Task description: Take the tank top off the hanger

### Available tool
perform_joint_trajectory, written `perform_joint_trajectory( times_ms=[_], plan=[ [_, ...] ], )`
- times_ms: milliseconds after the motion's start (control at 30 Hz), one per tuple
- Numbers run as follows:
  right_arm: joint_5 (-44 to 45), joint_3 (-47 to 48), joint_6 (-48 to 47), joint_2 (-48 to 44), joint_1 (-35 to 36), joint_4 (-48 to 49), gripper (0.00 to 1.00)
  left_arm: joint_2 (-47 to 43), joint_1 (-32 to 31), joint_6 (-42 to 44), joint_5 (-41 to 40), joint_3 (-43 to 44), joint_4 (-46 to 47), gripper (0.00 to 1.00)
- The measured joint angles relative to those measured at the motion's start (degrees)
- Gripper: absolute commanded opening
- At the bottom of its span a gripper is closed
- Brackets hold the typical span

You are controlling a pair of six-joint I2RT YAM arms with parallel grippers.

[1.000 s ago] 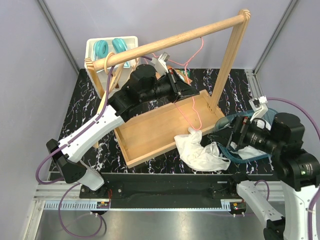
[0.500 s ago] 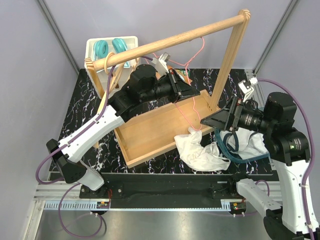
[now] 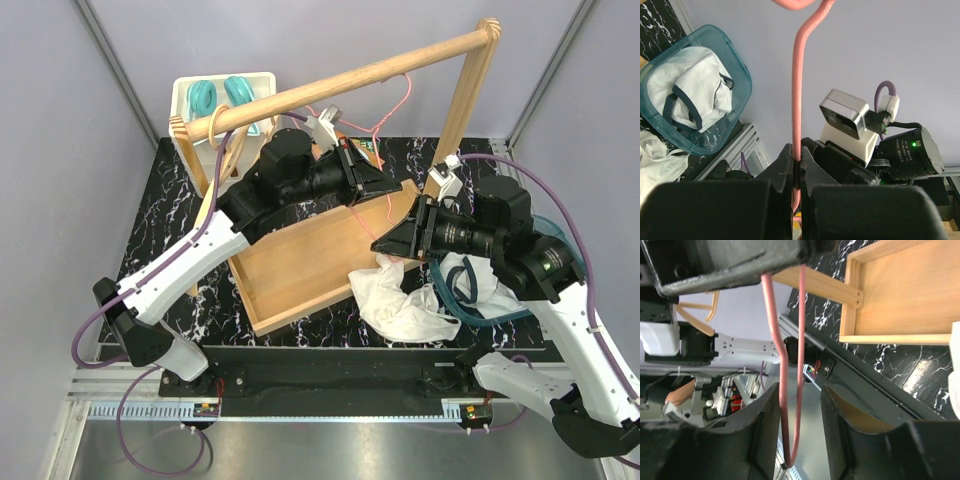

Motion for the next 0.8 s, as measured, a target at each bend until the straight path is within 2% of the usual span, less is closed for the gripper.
perform_joint_trajectory(
  times_ms=[33, 67, 167, 233, 300, 400, 500, 533, 667, 800],
  plan=[
    [1.1, 0.0, -0.1, 0.0, 0.0, 0.0, 0.39, 0.0, 0.0, 0.0, 0.0, 0.0, 0.0, 0.00],
    [2.1, 0.0, -0.2, -0.1, 0.0, 0.1, 0.30, 0.0, 0.0, 0.0, 0.2, 0.0, 0.1, 0.00],
    [3.5, 0.0, -0.6, -0.2, 0.0, 0.4, 0.15, 0.0, 0.0, 0.0, 0.4, 0.0, 0.2, 0.00],
    [3.9, 0.0, -0.6, -0.2, 0.3, 0.8, 0.01, 0.2, 0.0, 0.1, 0.4, -0.1, 0.2, 0.00],
    [4.4, 0.0, -0.8, -0.6, 0.6, 1.0, 0.00, 0.6, 0.0, 0.1, 0.7, -0.1, 0.3, 0.00],
    [5.8, -0.5, -1.2, -2.0, 0.7, 0.8, 0.00, 1.1, -0.1, 0.0, 2.1, -0.1, 1.7, 0.07],
    [6.9, -1.3, -1.6, -4.2, 0.9, 0.5, 0.00, 1.1, -0.5, 0.0, 3.5, -0.1, 2.5, 0.17],
    [7.5, -1.7, -1.8, -5.2, 0.9, 0.2, 0.00, 1.1, -0.7, 0.1, 4.2, -0.1, 2.7, 0.27],
    [11.7, -4.0, -1.7, -9.3, 0.5, -1.8, 0.00, 1.0, -0.6, 0.7, 6.7, -1.0, 6.0, 0.48],
    [14.1, -6.4, -1.6, -13.3, 0.5, -4.5, 0.00, 0.9, -0.6, 1.0, 8.5, -2.1, 8.6, 0.57]
  ],
)
